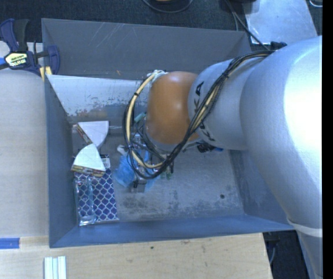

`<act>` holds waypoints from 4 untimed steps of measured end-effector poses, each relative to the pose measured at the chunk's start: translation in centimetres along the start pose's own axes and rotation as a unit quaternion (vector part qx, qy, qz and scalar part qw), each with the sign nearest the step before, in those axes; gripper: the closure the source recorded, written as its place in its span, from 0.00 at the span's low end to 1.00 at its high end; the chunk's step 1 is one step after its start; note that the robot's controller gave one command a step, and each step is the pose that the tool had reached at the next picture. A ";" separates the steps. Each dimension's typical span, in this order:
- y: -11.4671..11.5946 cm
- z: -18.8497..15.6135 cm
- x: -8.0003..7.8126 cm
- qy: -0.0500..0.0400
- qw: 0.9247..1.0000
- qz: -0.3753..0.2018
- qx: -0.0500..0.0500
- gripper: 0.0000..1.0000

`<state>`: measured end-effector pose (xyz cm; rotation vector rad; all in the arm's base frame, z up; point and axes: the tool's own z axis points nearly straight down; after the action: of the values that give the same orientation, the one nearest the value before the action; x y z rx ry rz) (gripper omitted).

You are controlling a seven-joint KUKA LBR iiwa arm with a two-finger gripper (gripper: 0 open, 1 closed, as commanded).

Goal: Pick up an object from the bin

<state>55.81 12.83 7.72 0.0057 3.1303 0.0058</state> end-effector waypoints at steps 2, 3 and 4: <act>6.4 0.3 3.7 0.002 0.927 -0.374 0.002 1.00; 7.2 0.1 4.2 0.002 0.905 -0.425 0.000 1.00; 7.2 -0.5 4.1 0.002 0.894 -0.449 -0.001 1.00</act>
Offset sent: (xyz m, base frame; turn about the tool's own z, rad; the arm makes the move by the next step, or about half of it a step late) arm 0.0000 0.0000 0.0000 0.0000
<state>51.70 20.00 8.19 -1.4014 2.8028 0.0012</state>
